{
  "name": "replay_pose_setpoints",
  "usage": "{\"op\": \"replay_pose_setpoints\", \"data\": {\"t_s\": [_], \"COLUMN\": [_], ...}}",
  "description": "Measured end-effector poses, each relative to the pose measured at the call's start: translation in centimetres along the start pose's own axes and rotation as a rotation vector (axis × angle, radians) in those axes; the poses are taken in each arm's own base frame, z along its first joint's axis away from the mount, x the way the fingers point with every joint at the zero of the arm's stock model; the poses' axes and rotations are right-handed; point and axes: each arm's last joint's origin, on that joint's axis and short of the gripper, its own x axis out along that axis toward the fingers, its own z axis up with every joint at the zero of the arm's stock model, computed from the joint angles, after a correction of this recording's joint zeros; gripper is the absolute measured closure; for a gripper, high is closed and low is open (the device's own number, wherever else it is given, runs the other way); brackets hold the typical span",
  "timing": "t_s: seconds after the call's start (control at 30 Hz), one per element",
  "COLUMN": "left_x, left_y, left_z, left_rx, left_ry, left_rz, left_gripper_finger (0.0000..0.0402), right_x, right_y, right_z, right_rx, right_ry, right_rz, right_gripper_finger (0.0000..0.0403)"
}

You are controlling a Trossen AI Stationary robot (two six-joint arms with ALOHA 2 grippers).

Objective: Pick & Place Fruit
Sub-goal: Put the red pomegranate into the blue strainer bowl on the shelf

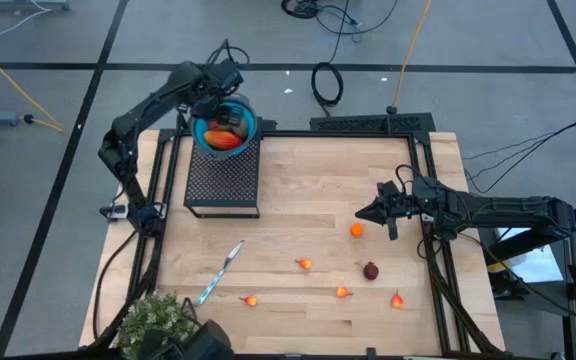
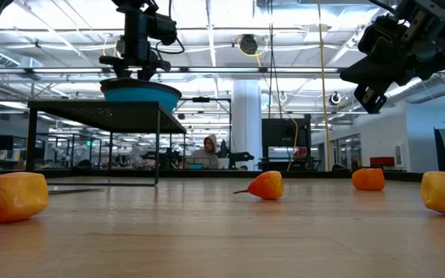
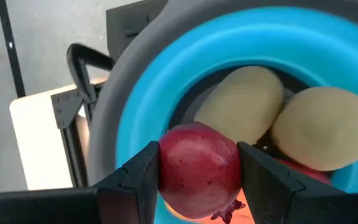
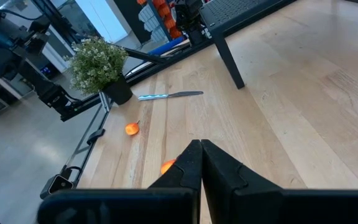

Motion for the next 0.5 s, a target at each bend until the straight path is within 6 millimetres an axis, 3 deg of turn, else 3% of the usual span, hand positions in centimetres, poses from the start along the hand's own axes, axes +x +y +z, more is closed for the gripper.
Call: {"op": "replay_pose_setpoints", "data": {"t_s": [0.5], "left_x": [0.20], "left_y": [0.21], "left_z": [0.22], "left_rx": [0.014], "left_ry": [-0.006], "left_rz": [-0.002], "left_gripper_finger": [0.0216], "right_x": [0.00], "right_y": [0.01], "right_z": [0.01], "right_rx": [0.000], "right_ry": [0.000], "right_rz": [0.000], "right_gripper_finger": [0.0403]}}
